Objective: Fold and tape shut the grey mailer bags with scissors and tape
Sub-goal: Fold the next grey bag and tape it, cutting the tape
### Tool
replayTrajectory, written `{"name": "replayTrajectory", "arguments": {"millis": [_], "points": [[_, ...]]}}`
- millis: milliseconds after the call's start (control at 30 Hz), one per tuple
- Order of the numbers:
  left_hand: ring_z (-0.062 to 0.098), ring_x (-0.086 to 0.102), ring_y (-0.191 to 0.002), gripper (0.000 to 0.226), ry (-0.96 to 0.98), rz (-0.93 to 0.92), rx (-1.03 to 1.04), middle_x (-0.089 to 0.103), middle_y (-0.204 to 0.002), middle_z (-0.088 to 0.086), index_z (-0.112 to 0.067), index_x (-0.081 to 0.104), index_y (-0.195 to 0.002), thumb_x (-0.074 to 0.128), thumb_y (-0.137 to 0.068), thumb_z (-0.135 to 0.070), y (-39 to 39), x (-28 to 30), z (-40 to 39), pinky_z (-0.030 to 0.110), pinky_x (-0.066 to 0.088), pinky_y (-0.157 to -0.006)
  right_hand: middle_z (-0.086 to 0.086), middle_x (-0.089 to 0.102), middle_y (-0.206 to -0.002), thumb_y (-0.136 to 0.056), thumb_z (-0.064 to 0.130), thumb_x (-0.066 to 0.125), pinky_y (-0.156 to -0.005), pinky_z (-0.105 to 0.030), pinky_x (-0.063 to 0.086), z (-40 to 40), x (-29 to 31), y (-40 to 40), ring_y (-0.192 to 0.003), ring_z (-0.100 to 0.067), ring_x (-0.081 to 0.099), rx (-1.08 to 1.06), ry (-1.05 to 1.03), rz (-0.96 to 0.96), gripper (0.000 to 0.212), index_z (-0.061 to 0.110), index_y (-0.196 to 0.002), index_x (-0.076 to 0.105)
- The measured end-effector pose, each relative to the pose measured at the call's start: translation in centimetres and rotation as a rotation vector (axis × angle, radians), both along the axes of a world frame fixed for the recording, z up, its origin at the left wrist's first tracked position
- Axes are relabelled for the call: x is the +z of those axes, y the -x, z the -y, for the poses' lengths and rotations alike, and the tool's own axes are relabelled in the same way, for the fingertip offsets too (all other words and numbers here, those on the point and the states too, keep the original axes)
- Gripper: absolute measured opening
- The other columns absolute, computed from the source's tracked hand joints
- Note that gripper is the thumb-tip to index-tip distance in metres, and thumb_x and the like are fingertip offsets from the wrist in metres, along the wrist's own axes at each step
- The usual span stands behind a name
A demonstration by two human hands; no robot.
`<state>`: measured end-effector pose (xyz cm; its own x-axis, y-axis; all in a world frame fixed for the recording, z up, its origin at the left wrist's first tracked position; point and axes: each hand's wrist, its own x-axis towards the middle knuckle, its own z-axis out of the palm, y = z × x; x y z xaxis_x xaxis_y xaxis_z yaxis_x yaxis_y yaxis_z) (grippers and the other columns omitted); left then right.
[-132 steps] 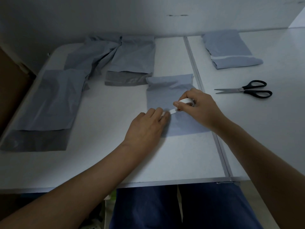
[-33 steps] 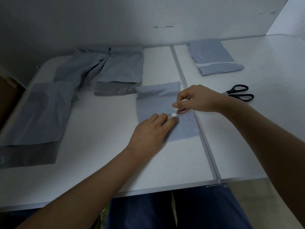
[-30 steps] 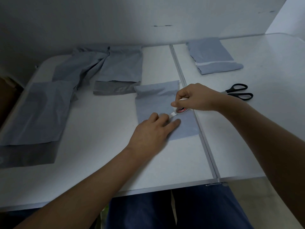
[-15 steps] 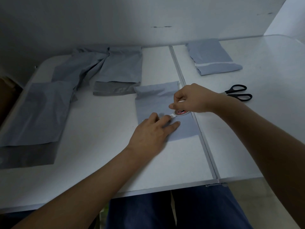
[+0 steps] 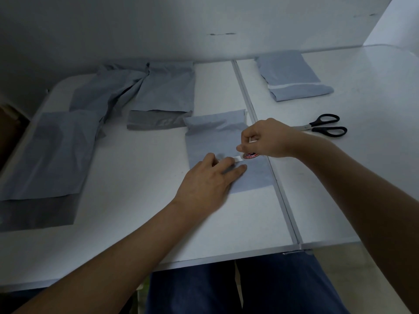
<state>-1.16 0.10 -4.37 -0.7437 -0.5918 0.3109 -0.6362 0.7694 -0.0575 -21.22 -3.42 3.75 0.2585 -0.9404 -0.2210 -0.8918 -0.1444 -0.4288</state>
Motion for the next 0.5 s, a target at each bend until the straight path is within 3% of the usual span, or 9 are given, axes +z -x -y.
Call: {"name": "replayTrajectory", "arguments": {"millis": [167,367,500], "points": [[0.021,0.044,-0.079,0.046,-0.037,-0.039,0.035,0.059,-0.114,-0.002,-0.021,0.05,-0.137,0.032,-0.095,-0.027,0.25,0.37,-0.06,0.034,0.047,-0.059,-0.001,0.064,-0.09,-0.089,0.04,0.062,-0.072,-0.028,0.042,-0.07,-0.24,-0.14,-0.091,-0.018,0.06,-0.01,0.001,0.016,0.023,0.019,-0.082,0.067],[0.019,0.048,-0.082,0.031,-0.051,-0.115,0.083,0.06,-0.113,-0.001,-0.012,0.062,-0.115,0.042,-0.095,-0.024,0.42,0.33,-0.15,0.036,0.047,-0.062,0.008,0.06,-0.077,-0.087,0.041,0.065,-0.062,-0.021,0.038,-0.06,-0.45,0.22,-0.074,-0.009,0.054,-0.033,0.006,0.043,0.023,0.02,-0.08,0.067],[0.018,0.05,-0.083,0.037,-0.062,-0.081,0.087,0.061,-0.111,-0.003,-0.012,0.062,-0.12,0.044,-0.092,-0.026,0.55,0.53,-0.02,0.031,0.045,-0.059,0.006,0.062,-0.076,-0.086,0.041,0.067,-0.06,-0.019,0.037,-0.16,-0.7,0.54,-0.069,-0.005,0.053,-0.055,0.001,0.091,0.024,0.017,-0.081,0.07]]}}
